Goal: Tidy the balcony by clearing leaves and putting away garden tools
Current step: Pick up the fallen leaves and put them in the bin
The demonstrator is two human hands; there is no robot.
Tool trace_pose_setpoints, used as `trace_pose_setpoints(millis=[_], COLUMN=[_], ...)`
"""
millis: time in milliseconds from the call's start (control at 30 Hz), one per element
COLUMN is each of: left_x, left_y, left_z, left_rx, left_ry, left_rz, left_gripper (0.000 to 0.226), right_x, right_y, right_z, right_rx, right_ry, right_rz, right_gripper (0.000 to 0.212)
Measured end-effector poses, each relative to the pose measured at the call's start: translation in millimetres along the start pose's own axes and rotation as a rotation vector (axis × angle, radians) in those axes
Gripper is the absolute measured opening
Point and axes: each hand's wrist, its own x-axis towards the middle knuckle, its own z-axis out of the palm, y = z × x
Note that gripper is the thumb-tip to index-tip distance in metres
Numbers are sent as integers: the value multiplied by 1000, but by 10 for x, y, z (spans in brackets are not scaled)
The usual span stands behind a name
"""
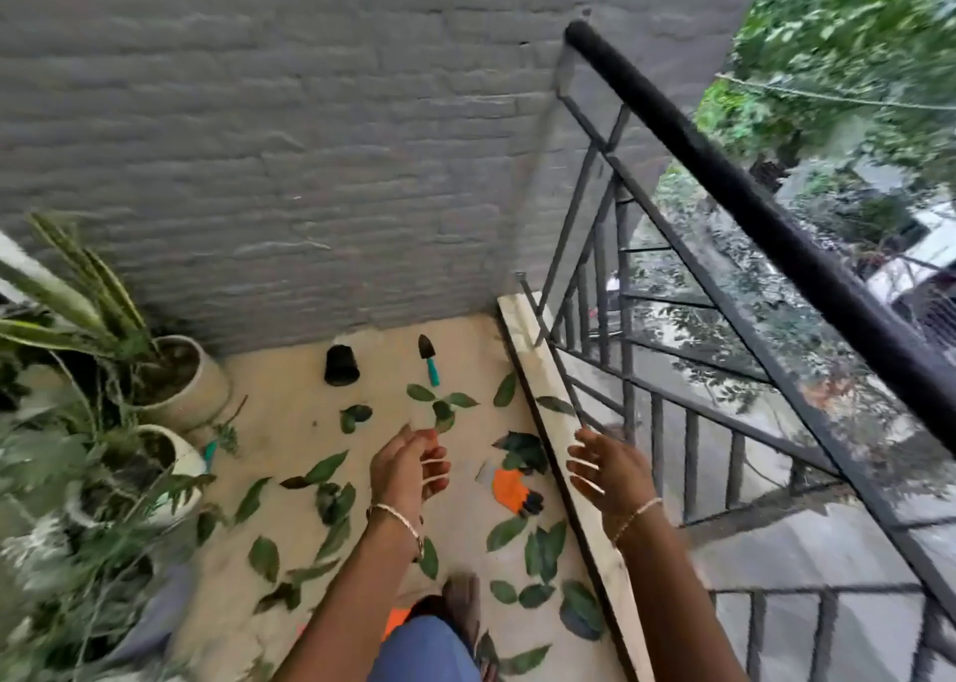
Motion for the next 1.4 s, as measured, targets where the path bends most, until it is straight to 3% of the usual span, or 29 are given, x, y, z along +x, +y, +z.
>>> trace_pose_setpoints(millis=[500,633,767,867,1033,1200,1400], left_x=[2934,3839,4633,5156,5928,6713,7352], left_y=[60,-234,-729,-1177,-1947,-2539,-2865], left_z=[616,768,866,946,1101,1179,1002], left_rx=[97,184,269,304,402,561,1019], left_ry=[170,180,202,214,181,173,136], left_rz=[-179,-177,-169,-159,-159,-68,-2], left_gripper=[13,16,16,15,5,6,62], right_x=[2704,3749,4811,5572,6736,7489,7874], right_y=[169,560,1010,1301,1681,1905,2133], right_z=[1189,1287,1224,1113,883,679,424], right_rx=[-483,-619,-753,-942,-1192,-1343,-1412], right_ry=[19,-4,76,110,92,160,219], right_rz=[160,157,166,123,16,-66,-196], right_gripper=[14,17,14,28,70,76,67])
